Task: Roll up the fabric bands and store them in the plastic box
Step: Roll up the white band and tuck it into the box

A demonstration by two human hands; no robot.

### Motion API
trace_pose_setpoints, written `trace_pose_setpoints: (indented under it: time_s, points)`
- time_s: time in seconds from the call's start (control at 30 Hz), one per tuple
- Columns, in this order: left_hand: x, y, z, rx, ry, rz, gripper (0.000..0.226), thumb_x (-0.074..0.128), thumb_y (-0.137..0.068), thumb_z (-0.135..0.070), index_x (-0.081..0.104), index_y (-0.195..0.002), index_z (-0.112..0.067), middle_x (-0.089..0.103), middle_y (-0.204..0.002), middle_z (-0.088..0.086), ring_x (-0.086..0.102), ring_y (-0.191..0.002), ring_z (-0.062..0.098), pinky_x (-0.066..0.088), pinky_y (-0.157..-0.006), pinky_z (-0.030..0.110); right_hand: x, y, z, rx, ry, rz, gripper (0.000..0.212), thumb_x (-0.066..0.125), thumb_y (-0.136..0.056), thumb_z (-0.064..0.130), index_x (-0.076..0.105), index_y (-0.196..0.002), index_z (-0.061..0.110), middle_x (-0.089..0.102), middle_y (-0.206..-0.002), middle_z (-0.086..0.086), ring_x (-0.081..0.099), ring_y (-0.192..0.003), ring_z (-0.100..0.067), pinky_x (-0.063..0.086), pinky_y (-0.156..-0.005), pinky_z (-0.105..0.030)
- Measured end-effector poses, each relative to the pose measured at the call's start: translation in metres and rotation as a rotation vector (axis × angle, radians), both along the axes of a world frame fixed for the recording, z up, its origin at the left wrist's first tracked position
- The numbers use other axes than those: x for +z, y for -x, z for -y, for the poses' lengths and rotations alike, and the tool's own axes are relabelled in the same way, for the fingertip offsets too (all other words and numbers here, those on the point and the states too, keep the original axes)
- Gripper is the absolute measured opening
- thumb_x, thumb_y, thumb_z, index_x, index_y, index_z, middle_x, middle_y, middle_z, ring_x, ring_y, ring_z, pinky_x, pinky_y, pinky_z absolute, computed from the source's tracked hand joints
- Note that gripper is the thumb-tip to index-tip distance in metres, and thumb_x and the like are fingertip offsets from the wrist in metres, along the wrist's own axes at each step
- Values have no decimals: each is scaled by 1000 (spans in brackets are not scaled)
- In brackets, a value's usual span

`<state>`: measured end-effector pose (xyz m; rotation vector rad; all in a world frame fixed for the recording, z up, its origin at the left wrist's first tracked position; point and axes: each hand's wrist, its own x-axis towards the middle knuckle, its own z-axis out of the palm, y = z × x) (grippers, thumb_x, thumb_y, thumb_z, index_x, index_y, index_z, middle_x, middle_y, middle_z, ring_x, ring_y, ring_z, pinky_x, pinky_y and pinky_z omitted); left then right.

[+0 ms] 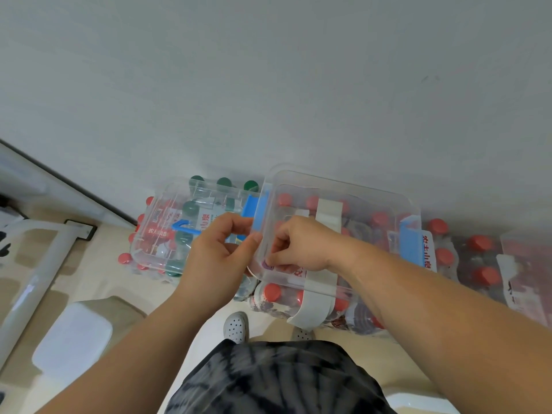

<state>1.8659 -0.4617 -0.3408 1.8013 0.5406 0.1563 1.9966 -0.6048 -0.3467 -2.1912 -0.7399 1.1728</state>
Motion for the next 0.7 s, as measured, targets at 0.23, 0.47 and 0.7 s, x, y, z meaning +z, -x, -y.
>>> trace_pose_setpoints:
  time_s: [0.23, 0.47, 0.7]
  points:
    - [3, -4, -1, 29, -15, -5, 25, 65, -76, -56, 68, -97, -41, 73, -97, -12, 68, -59, 33, 61, -55, 40, 13, -6, 5, 20, 2, -48, 16, 68, -93, 11, 80, -98, 20, 80, -95, 2, 76, -91, -14, 62, -85, -32]
    - [7, -2, -1, 40, -130, -16, 14, 71, -89, -37, 65, -99, -44, 70, -94, -16, 68, -60, 25, 60, -56, 40, 15, -6, 12, -45, -25, -62, 20, 62, -97, 6, 75, -107, 17, 79, -97, 1, 75, -83, -6, 59, -78, -23]
    - [12, -8, 1, 132, -151, -61, 9, 71, -92, -35, 68, -100, -37, 70, -96, -20, 67, -66, 26, 59, -62, 39, 15, -11, 22, -30, -36, -26, 23, 58, -99, 4, 73, -110, 17, 76, -99, 2, 70, -83, -4, 56, -79, -21]
